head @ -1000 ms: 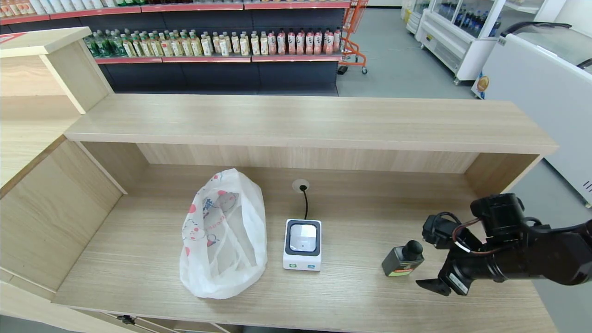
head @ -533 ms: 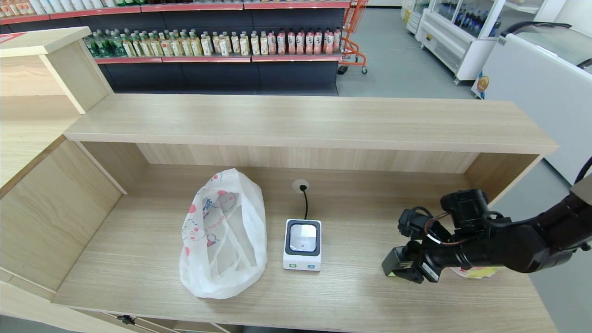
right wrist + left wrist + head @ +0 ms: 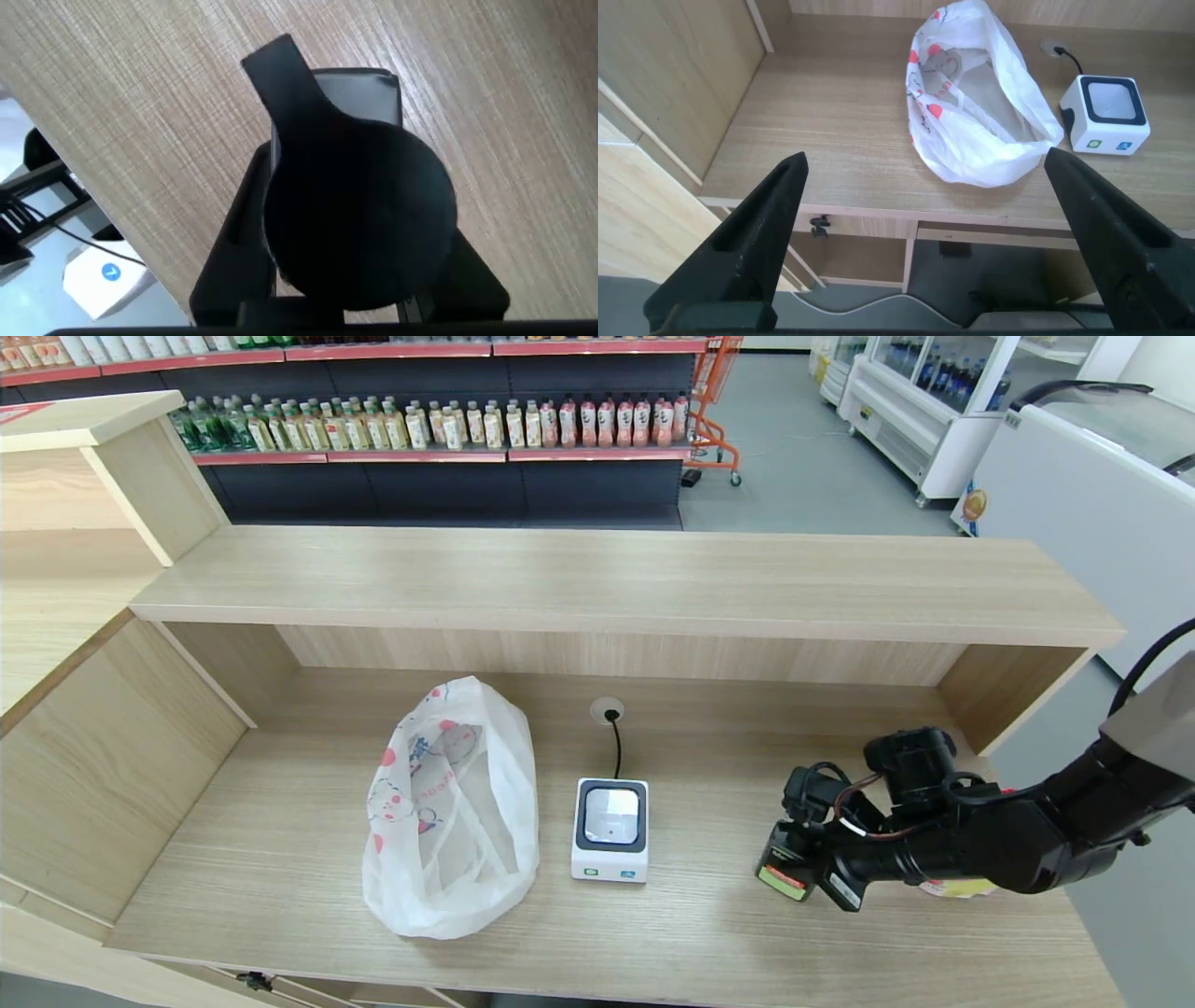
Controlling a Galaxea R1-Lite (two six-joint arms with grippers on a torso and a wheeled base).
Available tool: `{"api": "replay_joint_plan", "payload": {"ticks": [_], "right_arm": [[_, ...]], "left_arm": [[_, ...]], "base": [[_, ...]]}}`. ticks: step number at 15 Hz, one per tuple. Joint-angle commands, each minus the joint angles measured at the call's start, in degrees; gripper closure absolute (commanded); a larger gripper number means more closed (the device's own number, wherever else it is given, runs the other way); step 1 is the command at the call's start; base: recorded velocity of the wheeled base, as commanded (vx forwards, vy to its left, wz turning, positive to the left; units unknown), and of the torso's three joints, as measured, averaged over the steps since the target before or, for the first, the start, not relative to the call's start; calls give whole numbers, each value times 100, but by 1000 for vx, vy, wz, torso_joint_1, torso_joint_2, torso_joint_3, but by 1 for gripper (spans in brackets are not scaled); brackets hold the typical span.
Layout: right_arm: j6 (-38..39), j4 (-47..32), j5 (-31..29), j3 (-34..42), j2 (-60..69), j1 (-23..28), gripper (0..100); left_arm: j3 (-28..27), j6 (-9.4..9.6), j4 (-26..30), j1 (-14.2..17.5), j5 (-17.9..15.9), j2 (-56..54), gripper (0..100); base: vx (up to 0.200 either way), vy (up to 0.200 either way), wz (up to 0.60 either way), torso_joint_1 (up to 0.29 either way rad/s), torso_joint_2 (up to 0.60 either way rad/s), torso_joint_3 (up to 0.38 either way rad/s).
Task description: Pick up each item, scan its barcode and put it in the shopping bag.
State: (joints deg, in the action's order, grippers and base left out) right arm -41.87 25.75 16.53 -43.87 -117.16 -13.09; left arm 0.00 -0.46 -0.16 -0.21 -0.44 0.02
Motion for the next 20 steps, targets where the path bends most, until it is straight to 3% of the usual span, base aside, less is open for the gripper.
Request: {"api": "replay_joint_plan", "payload": {"ticks": [1, 7, 12, 14, 17, 18, 20], "right_arm": [[21, 18, -9, -25, 62, 35, 100], [347, 18, -133, -16, 414, 88, 100], [2025, -8, -168, -51, 1380, 509, 100], [2166, 150, -89, 81, 1811, 518, 100], [1647, 994, -71, 740, 2347, 501, 100], [698, 1662, -71, 1171, 2558, 536, 100], [-295, 2268, 105, 1399, 2699, 597, 100]], "left_arm": [[0, -6, -2, 3, 0, -2, 0], [0, -6, -2, 3, 0, -2, 0], [0, -6, -2, 3, 0, -2, 0], [0, -6, -2, 3, 0, -2, 0], [0, 2, -2, 3, 0, -2, 0], [0, -6, -2, 3, 0, -2, 0], [0, -6, -2, 3, 0, -2, 0]], "base": [[0, 0, 0, 0, 0, 0], [0, 0, 0, 0, 0, 0], [0, 0, 0, 0, 0, 0], [0, 0, 0, 0, 0, 0], [0, 0, 0, 0, 0, 0], [0, 0, 0, 0, 0, 0], [0, 0, 0, 0, 0, 0]]}}
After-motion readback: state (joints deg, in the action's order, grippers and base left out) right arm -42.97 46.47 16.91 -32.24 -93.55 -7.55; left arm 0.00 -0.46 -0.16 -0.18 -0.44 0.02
